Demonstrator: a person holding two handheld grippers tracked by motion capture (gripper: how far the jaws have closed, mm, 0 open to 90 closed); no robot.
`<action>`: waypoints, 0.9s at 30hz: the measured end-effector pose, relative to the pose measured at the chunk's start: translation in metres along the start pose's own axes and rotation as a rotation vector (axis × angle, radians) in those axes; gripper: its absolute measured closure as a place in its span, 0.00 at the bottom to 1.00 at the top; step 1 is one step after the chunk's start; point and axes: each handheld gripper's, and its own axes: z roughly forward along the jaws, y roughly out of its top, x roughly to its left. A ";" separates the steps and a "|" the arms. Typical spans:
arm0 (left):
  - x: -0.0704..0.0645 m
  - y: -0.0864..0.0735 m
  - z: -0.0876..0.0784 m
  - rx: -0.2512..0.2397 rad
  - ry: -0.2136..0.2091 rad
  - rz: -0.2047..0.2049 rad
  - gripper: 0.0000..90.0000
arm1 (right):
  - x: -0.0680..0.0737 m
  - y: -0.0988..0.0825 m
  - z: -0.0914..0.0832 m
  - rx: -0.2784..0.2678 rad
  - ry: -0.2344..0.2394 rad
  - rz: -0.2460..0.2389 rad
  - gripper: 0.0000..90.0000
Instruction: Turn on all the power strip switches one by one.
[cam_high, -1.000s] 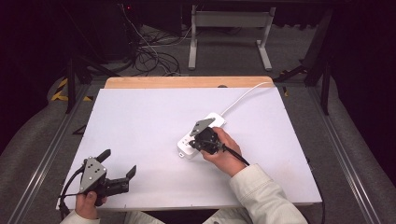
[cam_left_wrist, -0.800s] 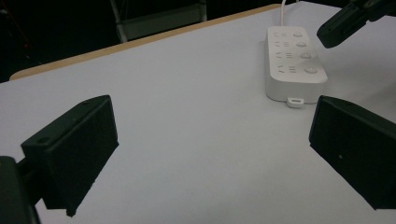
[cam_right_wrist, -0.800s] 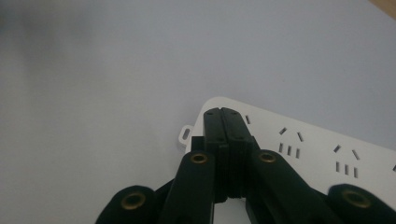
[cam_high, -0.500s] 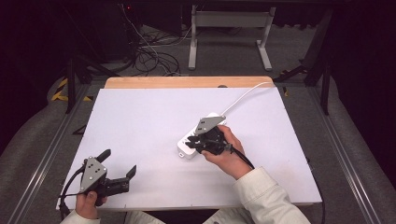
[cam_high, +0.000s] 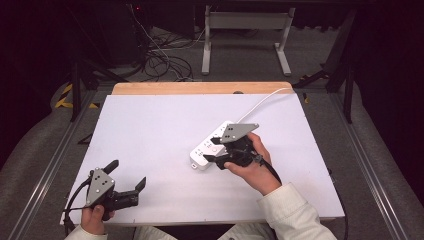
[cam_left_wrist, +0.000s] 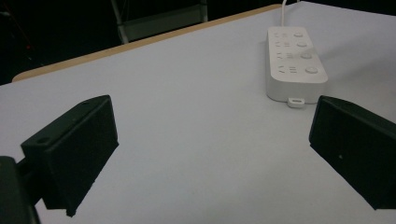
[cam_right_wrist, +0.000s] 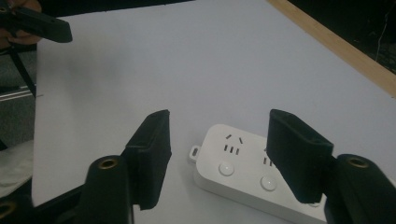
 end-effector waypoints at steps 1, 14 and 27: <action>0.000 0.000 0.000 -0.003 0.001 0.004 0.02 | 0.000 -0.001 -0.005 -0.007 0.001 0.000 0.40; -0.001 0.001 -0.001 0.003 -0.003 0.012 0.02 | 0.000 -0.033 -0.059 -0.082 -0.034 0.083 0.22; -0.002 0.001 -0.003 -0.006 -0.005 0.017 0.02 | -0.004 -0.095 -0.086 -0.109 -0.038 0.185 0.11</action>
